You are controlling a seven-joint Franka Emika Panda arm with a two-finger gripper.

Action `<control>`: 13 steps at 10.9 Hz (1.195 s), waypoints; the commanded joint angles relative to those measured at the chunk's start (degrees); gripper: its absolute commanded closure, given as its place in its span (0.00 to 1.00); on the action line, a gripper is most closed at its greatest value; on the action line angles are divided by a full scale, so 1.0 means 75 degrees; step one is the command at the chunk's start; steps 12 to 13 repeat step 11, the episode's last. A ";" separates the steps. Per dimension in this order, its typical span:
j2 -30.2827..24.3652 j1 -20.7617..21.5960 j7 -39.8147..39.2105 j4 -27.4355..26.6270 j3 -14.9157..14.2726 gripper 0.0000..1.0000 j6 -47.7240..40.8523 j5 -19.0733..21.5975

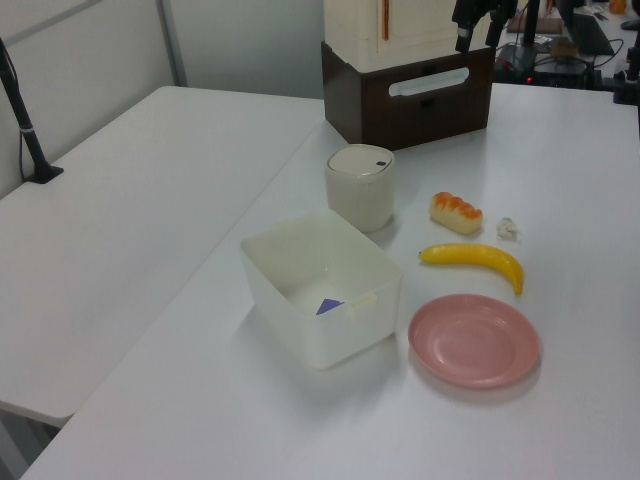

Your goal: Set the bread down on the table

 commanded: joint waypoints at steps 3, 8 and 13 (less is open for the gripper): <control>-0.0061 0.0005 -0.0841 -0.0143 -0.0074 0.00 -0.0055 0.0134; -0.0061 -0.0112 -0.2041 -0.0119 -0.0074 0.00 -0.0255 0.0169; -0.0061 -0.0066 -0.1995 -0.0108 -0.0062 0.00 -0.0243 0.0146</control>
